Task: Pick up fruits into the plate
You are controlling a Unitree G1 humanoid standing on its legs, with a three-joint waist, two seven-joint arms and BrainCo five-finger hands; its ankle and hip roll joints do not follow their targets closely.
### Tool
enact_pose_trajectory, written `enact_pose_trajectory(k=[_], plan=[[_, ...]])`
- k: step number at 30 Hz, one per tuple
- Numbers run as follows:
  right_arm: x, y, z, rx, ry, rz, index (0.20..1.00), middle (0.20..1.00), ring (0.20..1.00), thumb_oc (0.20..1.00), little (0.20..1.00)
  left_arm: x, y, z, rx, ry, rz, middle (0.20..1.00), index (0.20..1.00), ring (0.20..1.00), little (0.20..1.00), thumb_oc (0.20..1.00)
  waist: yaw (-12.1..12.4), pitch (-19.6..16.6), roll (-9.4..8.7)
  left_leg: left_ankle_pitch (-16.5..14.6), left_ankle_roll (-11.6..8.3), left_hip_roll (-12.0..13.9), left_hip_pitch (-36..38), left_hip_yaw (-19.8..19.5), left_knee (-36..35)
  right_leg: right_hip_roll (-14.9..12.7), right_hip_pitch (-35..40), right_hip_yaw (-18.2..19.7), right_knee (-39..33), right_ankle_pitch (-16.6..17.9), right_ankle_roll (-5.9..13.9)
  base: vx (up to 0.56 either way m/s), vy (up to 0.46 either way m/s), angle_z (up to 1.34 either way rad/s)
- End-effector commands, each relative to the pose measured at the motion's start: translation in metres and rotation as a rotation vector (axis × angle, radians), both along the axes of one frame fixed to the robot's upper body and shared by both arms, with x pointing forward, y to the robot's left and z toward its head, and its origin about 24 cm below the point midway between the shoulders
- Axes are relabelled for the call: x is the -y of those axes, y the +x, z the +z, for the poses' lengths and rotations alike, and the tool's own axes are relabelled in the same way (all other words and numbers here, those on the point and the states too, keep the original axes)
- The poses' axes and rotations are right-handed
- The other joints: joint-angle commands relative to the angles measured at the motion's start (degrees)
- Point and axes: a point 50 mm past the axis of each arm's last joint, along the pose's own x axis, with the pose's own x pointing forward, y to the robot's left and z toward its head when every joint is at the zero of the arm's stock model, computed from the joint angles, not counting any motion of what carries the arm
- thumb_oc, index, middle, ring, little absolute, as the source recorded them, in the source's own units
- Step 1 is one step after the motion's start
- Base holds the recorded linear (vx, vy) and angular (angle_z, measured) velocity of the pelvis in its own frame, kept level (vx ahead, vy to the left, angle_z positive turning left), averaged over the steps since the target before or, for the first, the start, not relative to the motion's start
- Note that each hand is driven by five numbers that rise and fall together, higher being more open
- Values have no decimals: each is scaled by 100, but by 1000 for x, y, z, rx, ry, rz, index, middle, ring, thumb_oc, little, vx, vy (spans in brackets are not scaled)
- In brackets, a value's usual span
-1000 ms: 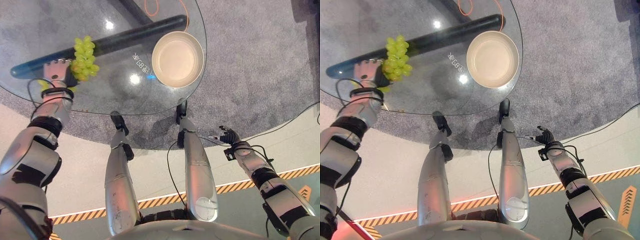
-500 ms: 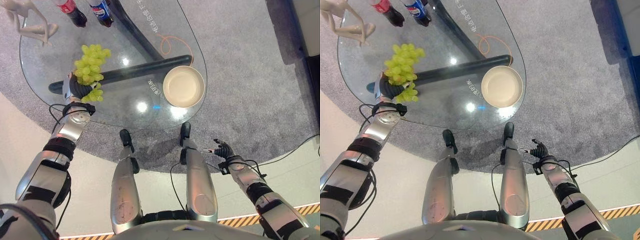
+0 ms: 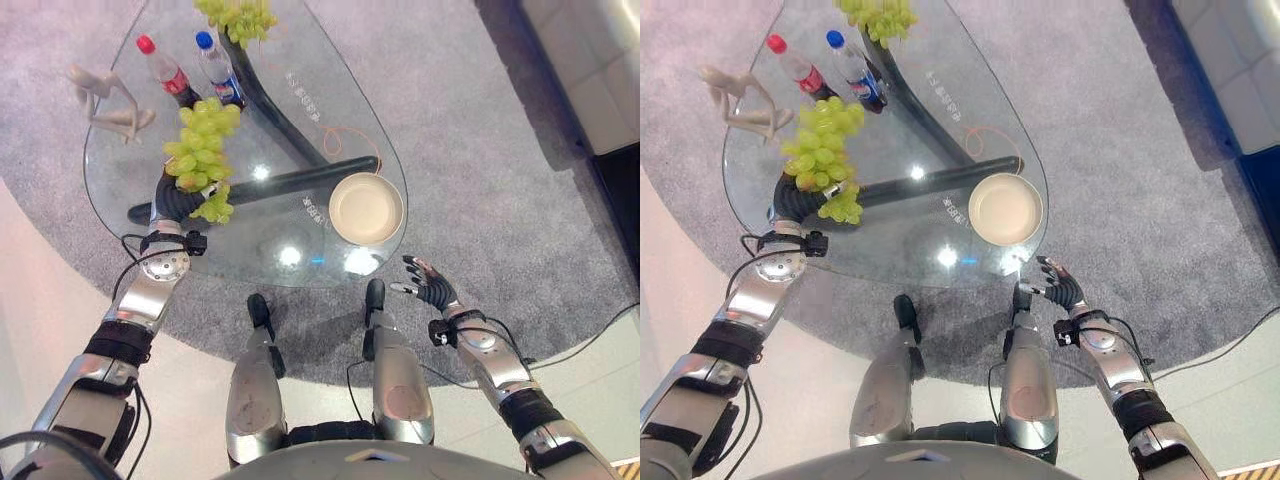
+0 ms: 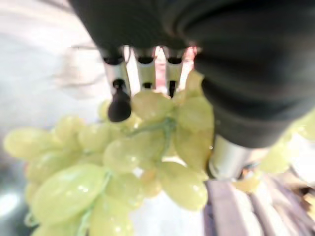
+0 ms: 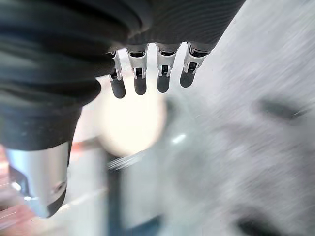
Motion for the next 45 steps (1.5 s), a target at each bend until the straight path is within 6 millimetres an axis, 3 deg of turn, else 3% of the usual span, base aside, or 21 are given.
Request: enact_pose_trajectory(k=[1, 5, 9, 14, 23, 34, 36, 37, 39, 40, 41, 44, 45], plan=[[-13, -9, 11, 32, 163, 174, 1000, 1000, 1000, 1000, 1000, 0, -9, 12, 117, 194, -47, 200, 200, 200, 200, 200, 14, -1285, -78, -461, 119, -252, -281, 151, 325, -38, 129, -306, 26, -288, 9, 141, -23, 0], [-33, 0, 35, 62, 221, 356, 1000, 1000, 1000, 1000, 1000, 11, -13, 8, 117, 297, -129, 200, 200, 200, 200, 200, 137, -1637, -58, -360, 36, -122, 64, 151, 110, -76, 509, -400, -148, -217, 52, 130, -18, 1], [-66, 10, 61, 52, 298, 540, 1000, 1000, 1000, 1000, 1000, 24, -17, 4, 134, 354, -211, 200, 200, 200, 200, 200, 273, -1901, -20, -331, -4, -41, 306, 118, 28, -100, 809, -498, -196, -259, 38, 117, 3, 4], [-127, 7, 80, -9, 409, 767, 1000, 1000, 1000, 1000, 1000, 50, -17, 2, 159, 397, -327, 200, 200, 200, 200, 200, 395, -2173, 15, -405, -10, -27, 610, 83, -45, -124, 1136, -576, -293, -323, 42, 85, 12, 0], [-172, -4, 103, -21, 521, 852, 1000, 1000, 1000, 1000, 1000, 80, -19, -3, 147, 307, -424, 200, 200, 200, 200, 200, 482, -2301, 16, -470, 15, -14, 869, 125, -170, -149, 1347, -609, -432, -311, 94, 5, -4, 0], [-184, -6, 124, 56, 586, 815, 1000, 1000, 1000, 1000, 1000, 110, -22, -12, 102, 258, -492, 200, 200, 200, 200, 200, 455, -2384, -21, -476, 15, 47, 974, 269, -247, -190, 1358, -636, -511, -220, 185, 3, -6, 0], [-183, -3, 128, 120, 541, 773, 1000, 1000, 1000, 1000, 1000, 113, -23, -16, 86, 258, -482, 200, 200, 200, 200, 200, 444, -2389, -22, -482, 19, 51, 983, 275, -263, -192, 1353, -615, -526, -216, 197, 0, 0, 0], [-177, 2, 134, 239, 440, 695, 1000, 1000, 1000, 1000, 1000, 113, -23, -18, 76, 257, -470, 200, 200, 200, 200, 200, 432, -2387, -20, -490, 27, 45, 987, 271, -277, -194, 1346, -601, -544, -207, 207, -2, -3, -3], [-173, 5, 137, 271, 415, 672, 1000, 1000, 1000, 1000, 1000, 113, -23, -19, 76, 257, -467, 200, 200, 200, 200, 200, 426, -2387, -17, -490, 31, 44, 985, 270, -280, -192, 1343, -587, -554, -200, 208, -1, -1, -2], [-162, 12, 144, 404, 286, 563, 1000, 1000, 1000, 1000, 1000, 111, -24, -21, 71, 266, -442, 200, 200, 200, 200, 200, 398, -2384, -9, -499, 37, 36, 977, 261, -283, -188, 1324, -551, -560, -194, 213, -5, 27, -3], [-152, 18, 152, 494, 172, 484, 1000, 1000, 1000, 1000, 1000, 110, -23, -15, 76, 267, -417, 200, 200, 200, 200, 200, 382, -2391, 16, -504, 35, 28, 980, 262, -275, -208, 1316, -542, -565, -184, 234, 0, 48, -4], [-143, 25, 159, 510, 91, 441, 1000, 1000, 1000, 1000, 1000, 103, -19, 4, 87, 268, -372, 200, 200, 200, 200, 200, 393, -2390, 61, -514, 35, 8, 997, 235, -279, -218, 1334, -536, -569, -187, 239, 18, 50, -2], [-135, 28, 162, 504, 45, 425, 1000, 1000, 1000, 1000, 1000, 92, -18, 18, 99, 275, -338, 200, 200, 200, 200, 200, 429, -2413, 86, -516, 38, -8, 1008, 212, -312, -220, 1356, -545, -586, -194, 236, 24, 40, 0]])
